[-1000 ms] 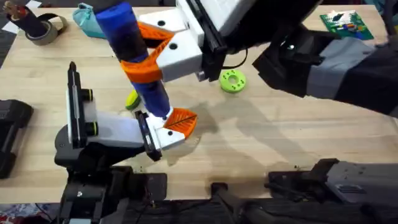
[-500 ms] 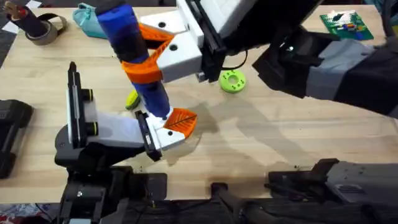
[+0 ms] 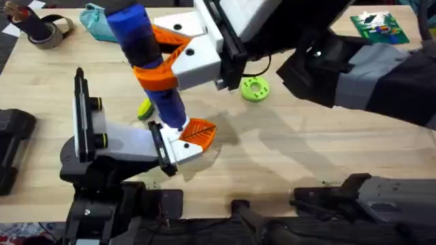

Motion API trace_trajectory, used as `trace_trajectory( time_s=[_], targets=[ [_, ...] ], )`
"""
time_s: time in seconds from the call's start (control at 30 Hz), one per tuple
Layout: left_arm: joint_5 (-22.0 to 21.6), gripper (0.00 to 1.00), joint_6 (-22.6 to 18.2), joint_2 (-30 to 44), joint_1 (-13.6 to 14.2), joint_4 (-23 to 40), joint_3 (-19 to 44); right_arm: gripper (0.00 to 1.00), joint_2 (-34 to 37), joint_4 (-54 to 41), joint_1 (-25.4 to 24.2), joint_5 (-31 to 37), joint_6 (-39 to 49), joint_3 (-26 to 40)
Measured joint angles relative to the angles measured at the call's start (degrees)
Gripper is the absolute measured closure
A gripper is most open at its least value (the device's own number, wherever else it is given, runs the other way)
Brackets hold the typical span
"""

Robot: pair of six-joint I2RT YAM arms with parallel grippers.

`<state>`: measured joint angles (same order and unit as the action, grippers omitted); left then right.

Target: Pick up the gripper from the table and insert it into the empty holder that is missing its gripper. Then pick up a screw, insert it into the mounting hole, and use the screwdriver to tighten it. Finally, clean up the table by picking up the vegetable and placing it into the bucket.

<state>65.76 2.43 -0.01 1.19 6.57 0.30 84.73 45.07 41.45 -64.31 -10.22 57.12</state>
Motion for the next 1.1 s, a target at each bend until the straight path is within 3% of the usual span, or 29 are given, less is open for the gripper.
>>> trace_trajectory(
  time_s=[1.1],
  targets=[
    [0.0, 0.997, 0.2, 0.0, 0.0, 0.0, 0.0, 0.978, -1.0, 1.7, 0.0, -0.5, 1.5, -1.7]
  ],
)
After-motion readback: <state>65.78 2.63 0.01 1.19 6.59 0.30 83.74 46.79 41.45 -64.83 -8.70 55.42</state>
